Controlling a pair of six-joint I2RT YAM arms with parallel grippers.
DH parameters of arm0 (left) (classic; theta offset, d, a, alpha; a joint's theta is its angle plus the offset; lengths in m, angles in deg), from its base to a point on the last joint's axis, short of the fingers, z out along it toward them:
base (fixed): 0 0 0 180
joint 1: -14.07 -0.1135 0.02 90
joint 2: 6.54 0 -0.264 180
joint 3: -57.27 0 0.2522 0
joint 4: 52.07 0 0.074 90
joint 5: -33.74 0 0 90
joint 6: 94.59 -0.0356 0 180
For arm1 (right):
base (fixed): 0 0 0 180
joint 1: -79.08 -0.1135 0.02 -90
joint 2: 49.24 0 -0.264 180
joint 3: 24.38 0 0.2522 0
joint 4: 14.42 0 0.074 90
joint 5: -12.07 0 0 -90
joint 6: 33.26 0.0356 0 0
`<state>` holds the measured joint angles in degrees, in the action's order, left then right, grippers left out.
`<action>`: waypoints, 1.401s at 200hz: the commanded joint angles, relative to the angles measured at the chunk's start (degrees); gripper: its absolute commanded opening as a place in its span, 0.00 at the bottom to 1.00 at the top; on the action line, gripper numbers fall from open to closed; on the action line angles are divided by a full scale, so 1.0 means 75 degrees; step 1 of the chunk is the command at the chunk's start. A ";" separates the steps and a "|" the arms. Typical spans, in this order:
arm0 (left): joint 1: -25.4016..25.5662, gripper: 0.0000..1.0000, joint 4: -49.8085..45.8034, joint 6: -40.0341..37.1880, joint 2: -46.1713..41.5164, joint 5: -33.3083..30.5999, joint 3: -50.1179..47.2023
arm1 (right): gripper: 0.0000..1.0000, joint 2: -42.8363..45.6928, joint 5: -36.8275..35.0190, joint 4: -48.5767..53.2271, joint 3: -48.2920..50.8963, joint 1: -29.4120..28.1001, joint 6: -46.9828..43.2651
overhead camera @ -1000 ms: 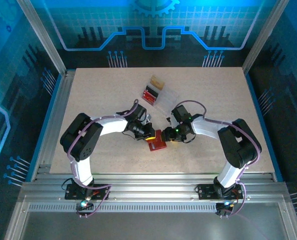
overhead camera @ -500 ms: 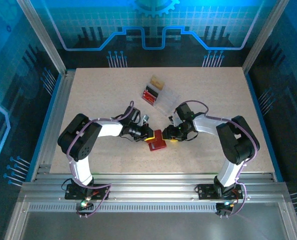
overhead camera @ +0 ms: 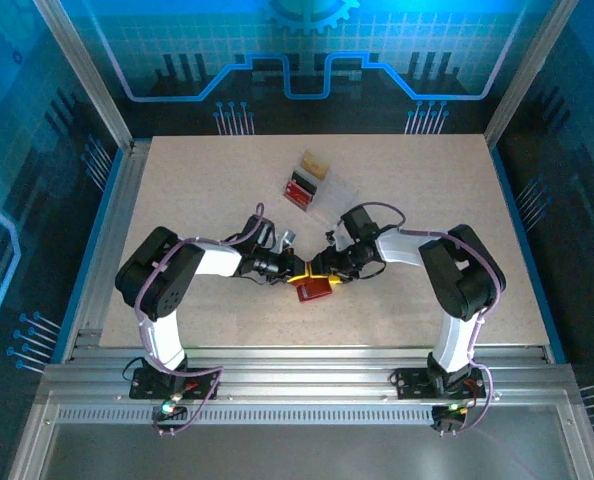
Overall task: Put the credit cards into the card holder
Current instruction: Turn over the card holder at the bottom-center of the table.
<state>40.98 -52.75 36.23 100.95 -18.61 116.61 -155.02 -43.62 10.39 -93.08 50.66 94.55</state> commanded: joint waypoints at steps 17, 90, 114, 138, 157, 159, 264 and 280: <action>0.0052 0.09 -0.1963 0.0124 0.1139 -0.1692 -0.0886 | 0.41 -0.0771 0.1934 -0.2685 0.0325 -0.0901 0.1043; -0.0089 0.21 -0.2486 0.0095 -0.0445 -0.1634 -0.0898 | 0.00 0.1375 -0.0576 0.0459 0.0188 -0.0511 -0.0191; -0.0252 0.30 -0.3401 -0.0096 -0.1515 -0.2265 -0.0813 | 0.00 0.2482 -0.4110 0.3506 -0.0531 -0.0683 -0.0922; -0.0370 0.33 -0.4300 -0.0178 -0.2317 -0.3069 -0.0645 | 0.00 0.3184 -0.6507 0.5137 -0.0831 -0.0870 -0.0956; -0.0436 0.35 -0.4543 -0.0084 -0.2756 -0.3240 -0.0643 | 0.00 0.3402 -0.8094 0.6035 -0.0963 -0.1162 -0.0691; -0.0436 0.35 -0.4562 -0.0072 -0.2824 -0.3262 -0.0644 | 0.00 0.3389 -0.8234 0.6132 -0.0990 -0.1201 -0.0645; -0.0798 0.41 -0.5680 0.0200 -0.4409 -0.3659 -0.0739 | 0.25 -0.1448 -0.9959 0.7147 -0.3859 -0.3890 0.0587; -0.0944 0.42 -0.5846 0.0203 -0.4650 -0.3675 -0.0779 | 0.36 -0.1990 -0.9536 0.6925 -0.4367 -0.4013 0.0334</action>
<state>35.52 -92.25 37.10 69.41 -44.95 112.04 -165.33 -118.77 64.33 -120.81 22.27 98.37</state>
